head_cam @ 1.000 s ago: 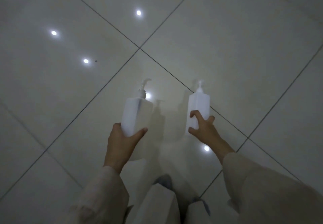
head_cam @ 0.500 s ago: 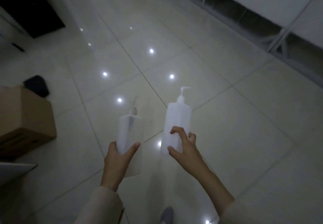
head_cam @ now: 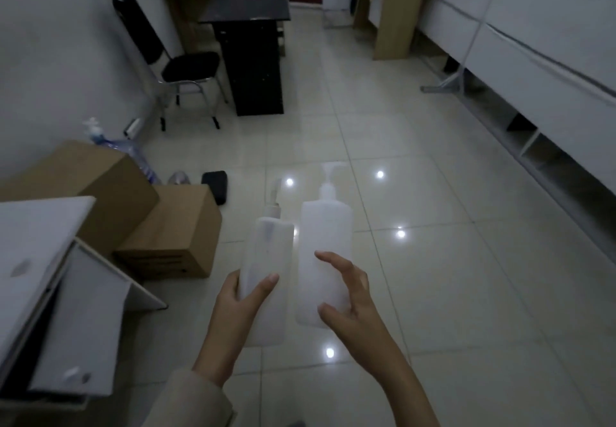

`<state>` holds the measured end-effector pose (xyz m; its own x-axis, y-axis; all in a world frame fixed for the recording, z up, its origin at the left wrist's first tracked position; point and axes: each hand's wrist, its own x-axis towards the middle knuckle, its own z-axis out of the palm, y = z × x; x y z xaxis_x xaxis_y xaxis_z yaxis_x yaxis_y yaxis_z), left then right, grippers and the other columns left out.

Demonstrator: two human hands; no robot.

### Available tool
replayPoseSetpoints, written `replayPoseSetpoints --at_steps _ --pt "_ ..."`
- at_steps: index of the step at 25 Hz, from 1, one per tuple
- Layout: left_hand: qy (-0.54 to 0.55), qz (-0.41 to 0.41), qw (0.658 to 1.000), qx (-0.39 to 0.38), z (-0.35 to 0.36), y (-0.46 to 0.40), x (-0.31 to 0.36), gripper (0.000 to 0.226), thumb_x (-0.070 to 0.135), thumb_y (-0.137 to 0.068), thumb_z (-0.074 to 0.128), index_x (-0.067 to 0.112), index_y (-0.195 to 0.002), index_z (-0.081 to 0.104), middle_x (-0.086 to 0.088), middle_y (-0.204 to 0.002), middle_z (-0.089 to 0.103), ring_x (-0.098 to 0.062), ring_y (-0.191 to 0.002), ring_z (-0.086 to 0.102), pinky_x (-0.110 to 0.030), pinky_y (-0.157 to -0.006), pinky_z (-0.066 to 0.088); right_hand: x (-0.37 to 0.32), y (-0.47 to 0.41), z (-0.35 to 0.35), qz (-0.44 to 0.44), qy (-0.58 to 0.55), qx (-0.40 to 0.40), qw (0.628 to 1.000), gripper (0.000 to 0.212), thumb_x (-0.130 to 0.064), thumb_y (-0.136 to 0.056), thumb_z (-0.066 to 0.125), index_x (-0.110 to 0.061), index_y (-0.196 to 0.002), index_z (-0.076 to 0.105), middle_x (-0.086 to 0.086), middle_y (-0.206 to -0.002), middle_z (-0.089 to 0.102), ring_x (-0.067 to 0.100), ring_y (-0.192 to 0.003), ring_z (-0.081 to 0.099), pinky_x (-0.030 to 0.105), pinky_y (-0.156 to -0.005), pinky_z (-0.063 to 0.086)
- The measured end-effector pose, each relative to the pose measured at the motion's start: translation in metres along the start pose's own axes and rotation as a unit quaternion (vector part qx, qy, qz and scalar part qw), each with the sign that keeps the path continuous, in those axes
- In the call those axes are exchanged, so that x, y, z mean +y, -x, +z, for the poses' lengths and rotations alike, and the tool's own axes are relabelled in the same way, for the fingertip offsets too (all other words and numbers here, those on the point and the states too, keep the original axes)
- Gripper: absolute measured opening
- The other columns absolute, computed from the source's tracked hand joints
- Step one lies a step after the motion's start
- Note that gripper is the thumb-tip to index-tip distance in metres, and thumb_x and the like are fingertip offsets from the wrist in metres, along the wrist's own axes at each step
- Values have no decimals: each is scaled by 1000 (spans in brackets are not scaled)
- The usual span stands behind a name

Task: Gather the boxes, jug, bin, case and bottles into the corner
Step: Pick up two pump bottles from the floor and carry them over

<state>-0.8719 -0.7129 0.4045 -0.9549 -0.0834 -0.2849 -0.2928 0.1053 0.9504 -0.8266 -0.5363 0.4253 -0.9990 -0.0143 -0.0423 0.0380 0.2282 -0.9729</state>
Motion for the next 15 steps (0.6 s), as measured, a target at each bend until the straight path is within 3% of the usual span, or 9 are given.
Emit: replayPoseSetpoints --at_steps 5,8,13,15 --pt "60 -18 998 28 -48 -60 42 58 48 -63 67 23 -114 54 -4 -105 63 -24 -91 63 -38 -69 56 -30 -85 29 -29 -10 -30 999 66 -19 -78 53 -69 -116 34 -7 -131 27 -4 -103 42 -1 -68 44" --pt "82 -18 995 58 -66 -95 56 59 45 -66 65 19 -118 53 -6 -104 63 -25 -90 62 -33 -62 53 -31 -136 28 -25 0 -41 999 73 -8 -84 53 -71 -115 32 -6 -131 27 -1 -103 42 0 -65 46" --pt "117 -27 988 101 -76 -192 76 59 44 -67 65 18 -119 53 -9 -104 63 -29 -92 62 -34 -62 53 -28 -260 20 -35 21 -64 997 75 -8 -85 54 -75 -108 32 -7 -123 31 2 -98 43 0 -61 45" --pt "122 -32 985 117 -72 -237 90 61 46 -66 65 19 -119 52 -9 -105 63 -29 -93 62 -35 -64 53 -30 -316 13 -41 32 -79 996 75 -9 -86 54 -76 -110 29 -10 -120 31 3 -98 44 6 -59 48"
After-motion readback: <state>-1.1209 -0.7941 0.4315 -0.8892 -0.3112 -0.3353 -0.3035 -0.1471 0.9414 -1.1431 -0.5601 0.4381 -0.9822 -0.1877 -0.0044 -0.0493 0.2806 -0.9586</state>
